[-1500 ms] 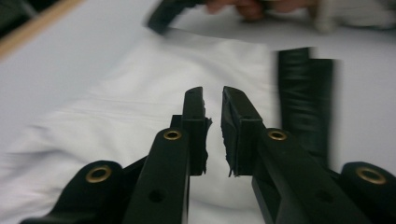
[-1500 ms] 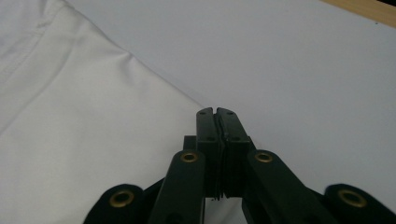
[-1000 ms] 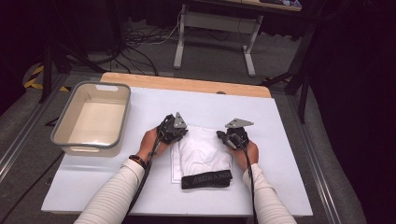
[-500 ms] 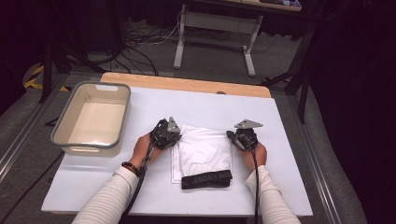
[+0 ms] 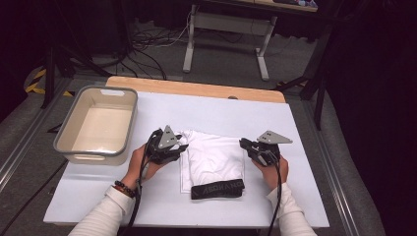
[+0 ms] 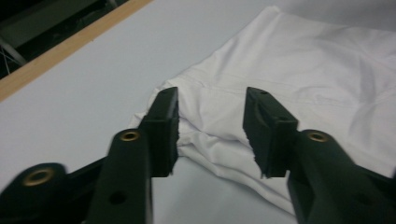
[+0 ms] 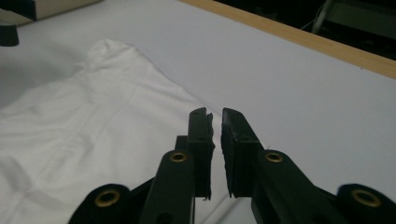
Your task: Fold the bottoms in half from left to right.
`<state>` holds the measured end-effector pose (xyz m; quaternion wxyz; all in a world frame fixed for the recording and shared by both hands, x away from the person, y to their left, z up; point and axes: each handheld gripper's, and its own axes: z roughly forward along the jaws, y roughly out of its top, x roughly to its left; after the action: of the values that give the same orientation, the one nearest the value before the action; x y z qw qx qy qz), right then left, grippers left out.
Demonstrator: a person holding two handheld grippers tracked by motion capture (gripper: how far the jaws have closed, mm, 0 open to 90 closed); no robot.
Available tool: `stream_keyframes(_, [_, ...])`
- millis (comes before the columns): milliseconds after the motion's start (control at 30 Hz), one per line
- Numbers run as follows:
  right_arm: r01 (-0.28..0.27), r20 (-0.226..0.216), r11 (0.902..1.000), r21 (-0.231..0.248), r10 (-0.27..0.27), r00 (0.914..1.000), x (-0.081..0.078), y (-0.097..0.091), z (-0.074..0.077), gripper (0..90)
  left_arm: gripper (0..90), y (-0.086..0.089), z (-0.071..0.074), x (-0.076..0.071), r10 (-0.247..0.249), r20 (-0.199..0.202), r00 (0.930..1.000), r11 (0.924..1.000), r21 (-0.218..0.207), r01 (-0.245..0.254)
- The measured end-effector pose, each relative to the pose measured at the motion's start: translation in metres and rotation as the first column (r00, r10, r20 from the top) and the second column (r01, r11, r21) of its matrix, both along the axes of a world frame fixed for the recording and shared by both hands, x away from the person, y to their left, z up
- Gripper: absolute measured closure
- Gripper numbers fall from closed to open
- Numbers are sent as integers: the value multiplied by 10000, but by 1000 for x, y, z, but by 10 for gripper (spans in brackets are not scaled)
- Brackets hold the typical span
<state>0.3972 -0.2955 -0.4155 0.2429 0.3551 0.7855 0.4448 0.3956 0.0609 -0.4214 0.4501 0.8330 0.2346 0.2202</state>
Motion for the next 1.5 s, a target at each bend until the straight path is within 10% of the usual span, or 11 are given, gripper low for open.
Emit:
stream_keyframes(367, [-465,1009,9988,173,445,9939,-44,-5,12,564,263,27,10,-39,-71,811,9967,9968,-786,135])
stream_keyframes(633, [-494,1314,9975,505,424,9904,-68,-10,11,357,187,42,7,-62,-78,1214,9926,9998,-191,102])
stream_keyframes(1033, [-284,1268,9982,535,214,9917,-94,-23,-3,107,91,63,-10,-85,242,771,9967,9981,-591,-197])
stream_keyframes(1500, [-248,868,9995,197,230,9960,-107,-26,-19,96,78,76,-27,-111,117,377,9992,9999,83,-120])
